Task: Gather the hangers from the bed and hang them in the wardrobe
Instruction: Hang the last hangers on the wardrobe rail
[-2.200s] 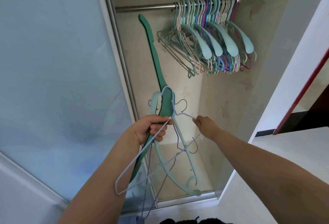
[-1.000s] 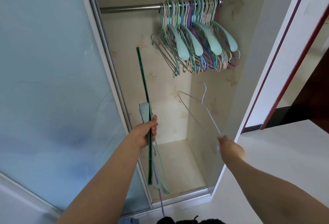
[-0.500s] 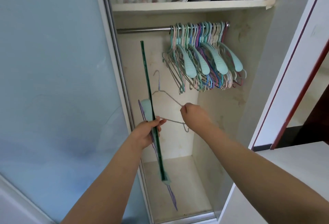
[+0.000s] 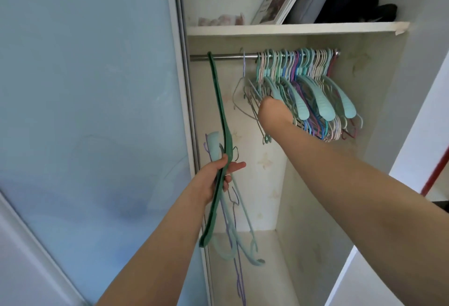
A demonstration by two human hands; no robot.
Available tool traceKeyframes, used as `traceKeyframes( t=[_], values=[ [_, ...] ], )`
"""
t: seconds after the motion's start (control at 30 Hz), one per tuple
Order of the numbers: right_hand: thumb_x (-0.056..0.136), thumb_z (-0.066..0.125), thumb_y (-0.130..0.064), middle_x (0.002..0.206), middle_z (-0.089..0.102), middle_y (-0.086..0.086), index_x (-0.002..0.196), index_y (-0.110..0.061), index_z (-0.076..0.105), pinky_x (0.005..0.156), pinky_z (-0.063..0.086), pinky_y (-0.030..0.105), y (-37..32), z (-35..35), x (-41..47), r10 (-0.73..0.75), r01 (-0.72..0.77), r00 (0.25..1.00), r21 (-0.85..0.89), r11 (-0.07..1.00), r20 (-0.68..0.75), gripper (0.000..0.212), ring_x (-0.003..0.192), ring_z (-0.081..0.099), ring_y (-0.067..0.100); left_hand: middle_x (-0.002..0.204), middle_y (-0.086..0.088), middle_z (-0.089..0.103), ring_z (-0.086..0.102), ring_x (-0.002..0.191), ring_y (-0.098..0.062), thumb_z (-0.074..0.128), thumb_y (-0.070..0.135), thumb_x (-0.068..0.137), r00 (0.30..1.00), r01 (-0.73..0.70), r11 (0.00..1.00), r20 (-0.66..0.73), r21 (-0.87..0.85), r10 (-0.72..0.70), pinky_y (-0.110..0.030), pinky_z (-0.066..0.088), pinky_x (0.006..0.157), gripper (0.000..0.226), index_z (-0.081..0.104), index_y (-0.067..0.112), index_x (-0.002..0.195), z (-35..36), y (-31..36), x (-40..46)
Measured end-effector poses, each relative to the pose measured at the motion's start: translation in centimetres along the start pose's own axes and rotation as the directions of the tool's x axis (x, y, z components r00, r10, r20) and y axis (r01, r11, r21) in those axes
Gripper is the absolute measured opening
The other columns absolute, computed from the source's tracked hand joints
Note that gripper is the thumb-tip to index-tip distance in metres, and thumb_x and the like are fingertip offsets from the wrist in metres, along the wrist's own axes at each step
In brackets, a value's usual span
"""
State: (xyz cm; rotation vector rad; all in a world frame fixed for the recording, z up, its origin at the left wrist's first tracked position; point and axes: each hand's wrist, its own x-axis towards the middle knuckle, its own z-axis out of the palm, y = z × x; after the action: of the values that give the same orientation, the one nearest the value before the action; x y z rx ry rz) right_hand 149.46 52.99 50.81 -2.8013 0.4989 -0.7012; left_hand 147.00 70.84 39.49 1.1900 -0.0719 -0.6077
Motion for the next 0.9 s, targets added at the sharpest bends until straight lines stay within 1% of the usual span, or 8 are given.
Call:
traceKeyframes(
  t=[0.17,0.33,0.47,0.63,0.7,0.77,0.83,0.9],
  values=[
    [0.09,0.044,0.004,0.114,0.063,0.022,0.118,0.003,0.055,0.073,0.047,0.038,0.2,0.2,0.6,0.064,-0.062,0.997,-0.033,0.998,0.043,0.03,0.103,0.062,0.038,0.105,-0.003,0.074,0.042,0.043,-0.004,0.045,0.039,0.099,1.0,0.017,1.0,0.009,-0.02,-0.017,-0.014,0.037,0.04,0.041,0.059,0.006,0.118,-0.5,-0.4,-0.3],
    [0.091,0.043,0.0,0.114,0.063,0.021,0.143,0.0,0.024,0.076,0.046,0.039,2.1,0.9,0.2,0.126,-0.126,0.992,-0.039,0.991,-0.012,0.056,0.103,0.062,0.037,0.09,-0.001,0.075,0.046,0.046,-0.005,0.046,0.036,0.1,0.999,-0.002,0.999,-0.043,-0.051,0.0,-0.016,0.039,0.047,0.035,0.065,0.008,0.109,-0.9,-1.2,-0.4],
    [0.09,0.044,-0.004,0.121,0.054,0.021,0.138,-0.002,0.029,0.075,0.043,0.039,3.5,2.5,-1.4,0.15,-0.15,0.989,0.061,0.987,0.01,0.05,0.109,0.056,0.037,0.076,0.001,0.072,0.046,0.045,-0.005,0.049,0.033,0.099,0.997,-0.02,0.999,-0.081,-0.039,0.017,-0.017,0.04,0.045,0.033,0.064,0.008,0.114,-1.1,-2.0,0.1],
    [0.089,0.048,-0.015,0.129,0.044,0.014,0.136,-0.008,0.038,0.089,0.044,0.041,4.6,4.5,-3.9,0.008,-0.005,0.96,0.014,1.0,-0.28,0.049,0.111,0.048,0.032,0.073,-0.002,0.071,0.046,0.048,-0.009,0.054,0.031,0.097,0.998,0.014,0.995,-0.061,0.098,-0.008,-0.02,0.04,0.047,0.022,0.062,0.013,0.108,-1.0,-4.2,0.3],
    [0.095,0.046,-0.027,0.127,0.052,0.013,0.136,-0.01,0.04,0.083,0.048,0.039,4.0,4.6,-4.8,-0.074,0.081,0.996,0.16,0.984,-0.049,0.045,0.103,0.058,0.031,0.07,0.0,0.069,0.046,0.047,-0.009,0.054,0.031,0.097,0.999,0.033,0.985,-0.036,0.172,-0.027,-0.021,0.039,0.048,0.022,0.061,0.012,0.108,-0.7,-5.4,0.5],
    [0.094,0.049,-0.047,0.107,0.065,0.013,0.135,-0.006,0.04,0.068,0.05,0.031,3.0,4.5,-5.7,-0.059,-0.08,0.937,0.375,0.924,0.345,0.059,0.077,0.064,0.026,0.067,0.001,0.066,0.045,0.048,-0.009,0.055,0.03,0.097,0.999,0.046,0.973,-0.016,0.228,-0.044,-0.021,0.038,0.049,0.019,0.061,0.013,0.103,-0.1,-6.8,0.7],
    [0.089,0.046,-0.064,0.069,0.061,0.005,0.129,-0.005,0.044,0.045,0.035,0.021,2.5,4.1,-6.4,-0.055,-0.415,0.793,0.605,0.679,0.607,0.072,0.044,0.044,0.014,0.066,0.002,0.064,0.044,0.049,-0.01,0.058,0.027,0.096,0.999,0.054,0.957,-0.021,0.285,-0.05,-0.021,0.037,0.051,0.015,0.062,0.012,0.095,0.2,-8.3,1.0],
    [0.082,0.032,-0.078,0.055,0.047,-0.002,0.123,-0.015,0.049,0.039,0.022,0.017,3.2,3.7,-6.6,-0.141,-0.677,0.675,0.684,0.272,0.724,0.077,0.037,0.027,0.008,0.067,0.003,0.063,0.045,0.053,-0.011,0.062,0.026,0.093,0.997,0.075,0.937,-0.036,0.341,-0.067,-0.023,0.038,0.055,0.016,0.063,0.011,0.095,-0.4,-9.7,1.4]
  ],
)
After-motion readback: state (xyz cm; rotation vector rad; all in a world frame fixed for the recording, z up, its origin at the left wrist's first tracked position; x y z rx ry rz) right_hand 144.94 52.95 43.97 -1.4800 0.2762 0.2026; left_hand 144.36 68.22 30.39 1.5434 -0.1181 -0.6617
